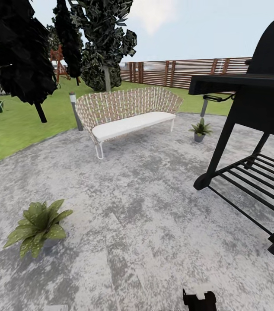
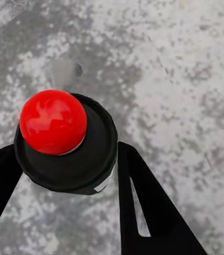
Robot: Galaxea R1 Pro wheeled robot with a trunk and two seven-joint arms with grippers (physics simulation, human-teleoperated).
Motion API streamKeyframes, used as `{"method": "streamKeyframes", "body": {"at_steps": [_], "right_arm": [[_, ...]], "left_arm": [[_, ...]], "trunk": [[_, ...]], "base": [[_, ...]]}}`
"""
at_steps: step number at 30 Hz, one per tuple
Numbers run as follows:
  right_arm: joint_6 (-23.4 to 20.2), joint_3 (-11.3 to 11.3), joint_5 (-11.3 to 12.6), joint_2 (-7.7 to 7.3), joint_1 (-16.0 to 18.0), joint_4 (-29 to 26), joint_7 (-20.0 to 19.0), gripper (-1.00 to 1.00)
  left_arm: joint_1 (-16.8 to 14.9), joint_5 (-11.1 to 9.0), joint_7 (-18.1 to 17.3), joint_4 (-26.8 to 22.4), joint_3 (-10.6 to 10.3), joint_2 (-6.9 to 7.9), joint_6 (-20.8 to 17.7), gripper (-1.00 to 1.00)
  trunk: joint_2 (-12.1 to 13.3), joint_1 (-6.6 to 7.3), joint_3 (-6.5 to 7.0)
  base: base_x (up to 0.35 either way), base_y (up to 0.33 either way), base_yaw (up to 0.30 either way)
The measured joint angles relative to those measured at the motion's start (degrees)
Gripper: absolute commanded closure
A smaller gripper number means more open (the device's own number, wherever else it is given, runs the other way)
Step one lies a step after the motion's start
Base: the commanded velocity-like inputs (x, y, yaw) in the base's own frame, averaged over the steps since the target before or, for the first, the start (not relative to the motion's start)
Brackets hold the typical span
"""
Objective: Pick up the pesticide atomizer in the garden and spray insectifuge to fully cover both potted plants in the garden.
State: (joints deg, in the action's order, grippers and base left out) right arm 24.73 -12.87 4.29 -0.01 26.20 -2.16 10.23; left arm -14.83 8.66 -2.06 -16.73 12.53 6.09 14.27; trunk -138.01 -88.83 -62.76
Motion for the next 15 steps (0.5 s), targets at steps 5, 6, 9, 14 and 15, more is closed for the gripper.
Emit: {"method": "streamKeyframes", "body": {"at_steps": [5, 6, 9, 14, 15], "right_arm": [[0.0, 0.0, 0.0, 0.00, 0.0, 0.0, 0.0, -1.00], [0.0, 0.0, 0.0, 0.00, 0.0, 0.0, 0.0, -1.00], [0.0, 0.0, 0.0, 0.00, 0.0, 0.0, 0.0, -1.00], [0.0, 0.0, 0.0, 0.00, 0.0, 0.0, 0.0, -1.00], [0.0, 0.0, 0.0, 0.00, 0.0, 0.0, 0.0, -1.00]], "left_arm": [[0.0, -0.2, 0.0, 0.0, 0.0, 0.00, 0.0, 1.00], [0.0, -0.2, 0.0, 0.0, 0.1, 0.00, 0.0, 1.00], [0.0, -0.2, 0.0, 0.0, 0.1, 0.00, 0.0, 1.00], [0.0, -0.3, 0.0, 0.0, 0.1, 0.00, 0.0, 1.00], [0.0, -0.3, 0.0, 0.0, 0.1, 0.00, 0.0, 1.00]], "trunk": [[0.0, 0.00, 0.00], [0.0, 0.01, 0.00], [0.0, 0.02, 0.00], [0.0, 0.02, 0.00], [0.0, 0.01, 0.00]], "base": [[0.027, -0.016, -0.300], [0.118, -0.126, -0.300], [0.147, -0.191, -0.300], [0.147, -0.225, -0.300], [0.046, -0.256, -0.300]]}}
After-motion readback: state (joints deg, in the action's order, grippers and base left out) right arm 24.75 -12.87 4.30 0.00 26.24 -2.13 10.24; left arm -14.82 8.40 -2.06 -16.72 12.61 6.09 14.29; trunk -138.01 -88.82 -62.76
